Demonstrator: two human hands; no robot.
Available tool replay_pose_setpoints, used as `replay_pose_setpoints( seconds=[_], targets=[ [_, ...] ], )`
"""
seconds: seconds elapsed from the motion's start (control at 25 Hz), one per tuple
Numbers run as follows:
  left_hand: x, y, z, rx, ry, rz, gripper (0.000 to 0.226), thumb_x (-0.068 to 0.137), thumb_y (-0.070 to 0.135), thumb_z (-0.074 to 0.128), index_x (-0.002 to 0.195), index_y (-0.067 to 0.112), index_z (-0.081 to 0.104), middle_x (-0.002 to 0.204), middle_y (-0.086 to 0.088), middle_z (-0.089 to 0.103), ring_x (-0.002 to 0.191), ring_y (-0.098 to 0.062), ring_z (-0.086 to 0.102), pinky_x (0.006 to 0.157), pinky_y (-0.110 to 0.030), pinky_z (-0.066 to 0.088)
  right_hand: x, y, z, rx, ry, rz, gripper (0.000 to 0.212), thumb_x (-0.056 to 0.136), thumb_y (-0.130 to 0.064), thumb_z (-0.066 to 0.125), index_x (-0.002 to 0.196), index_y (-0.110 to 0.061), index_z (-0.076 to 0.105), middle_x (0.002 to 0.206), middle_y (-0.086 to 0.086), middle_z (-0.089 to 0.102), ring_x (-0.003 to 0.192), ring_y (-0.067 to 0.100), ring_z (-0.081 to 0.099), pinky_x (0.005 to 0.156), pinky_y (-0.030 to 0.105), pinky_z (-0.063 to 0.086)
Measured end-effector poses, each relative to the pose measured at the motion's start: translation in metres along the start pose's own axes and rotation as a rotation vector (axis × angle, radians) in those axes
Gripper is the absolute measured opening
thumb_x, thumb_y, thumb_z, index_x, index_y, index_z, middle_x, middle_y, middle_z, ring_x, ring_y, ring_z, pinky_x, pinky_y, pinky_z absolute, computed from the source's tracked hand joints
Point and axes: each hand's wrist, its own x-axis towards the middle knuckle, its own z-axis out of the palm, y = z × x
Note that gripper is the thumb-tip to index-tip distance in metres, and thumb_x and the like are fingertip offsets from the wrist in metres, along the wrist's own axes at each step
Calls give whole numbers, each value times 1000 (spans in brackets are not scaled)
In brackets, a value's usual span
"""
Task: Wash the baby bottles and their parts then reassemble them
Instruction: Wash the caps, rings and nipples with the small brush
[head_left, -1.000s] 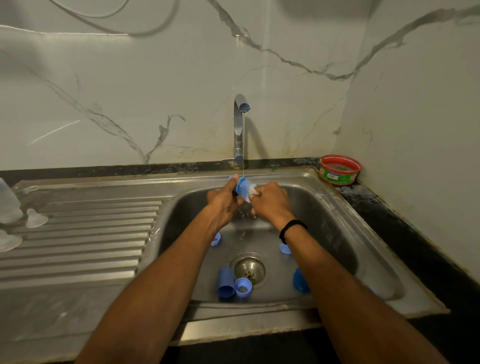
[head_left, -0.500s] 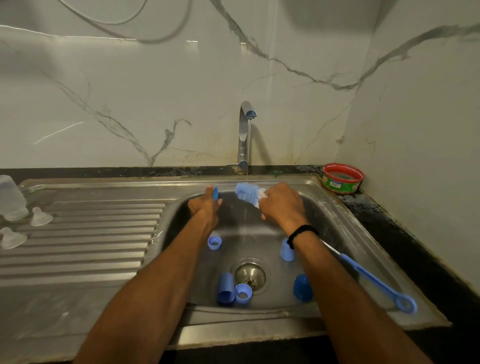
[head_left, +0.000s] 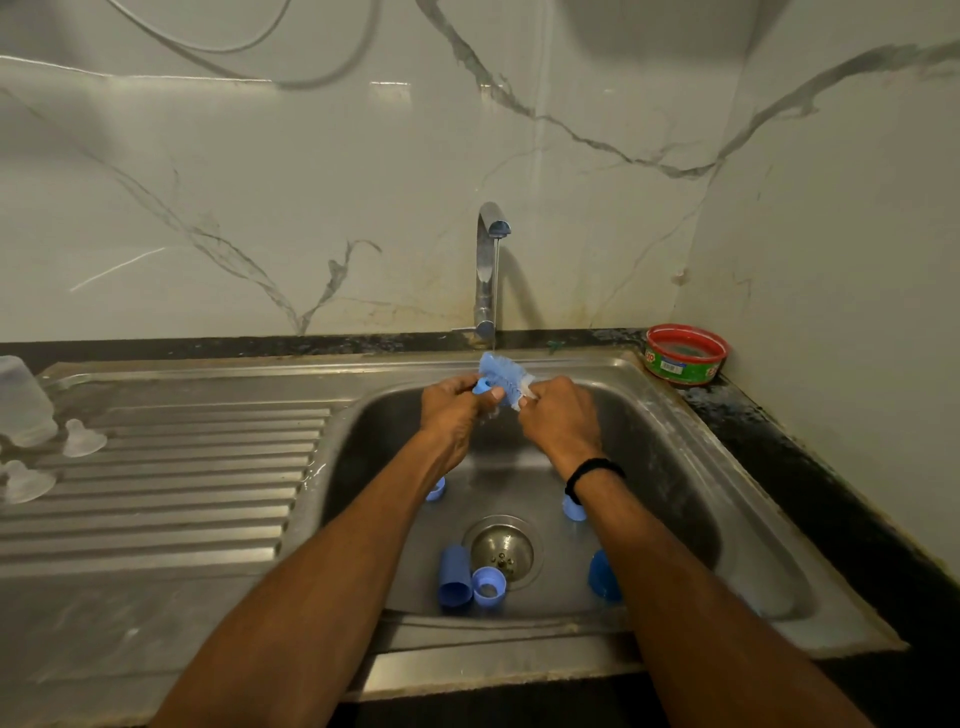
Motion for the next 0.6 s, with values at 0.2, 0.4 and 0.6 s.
replay_pose_setpoints(
  seconds=[0.2, 0.4, 0.6],
  targets=[
    [8, -4, -2, 50, -26, 29, 37, 85, 9, 78, 120, 6, 69, 114, -10, 74, 106, -22, 70, 102, -39, 54, -2, -4, 3, -10, 18, 27, 31, 88, -30, 68, 111, -9, 67, 94, 8, 67, 83, 23, 63, 63, 28, 49],
    [8, -1, -9, 51, -46, 24, 37, 89, 11, 74, 124, 3, 67, 110, -8, 74, 99, -18, 72, 92, -31, 57, -2, -7, 5, 16, -31, 52, 31, 87, -34, 71, 106, -9, 67, 88, 7, 65, 74, 21, 59, 55, 23, 40],
    [9, 0, -10, 34, -74, -8, 32, 87, 15, 76, 118, 7, 71, 108, -9, 76, 104, -23, 72, 100, -41, 55, -5, -9, 6, 16, -10, 85, 32, 90, -32, 68, 110, -8, 66, 97, 10, 67, 81, 23, 62, 60, 26, 42]
  ],
)
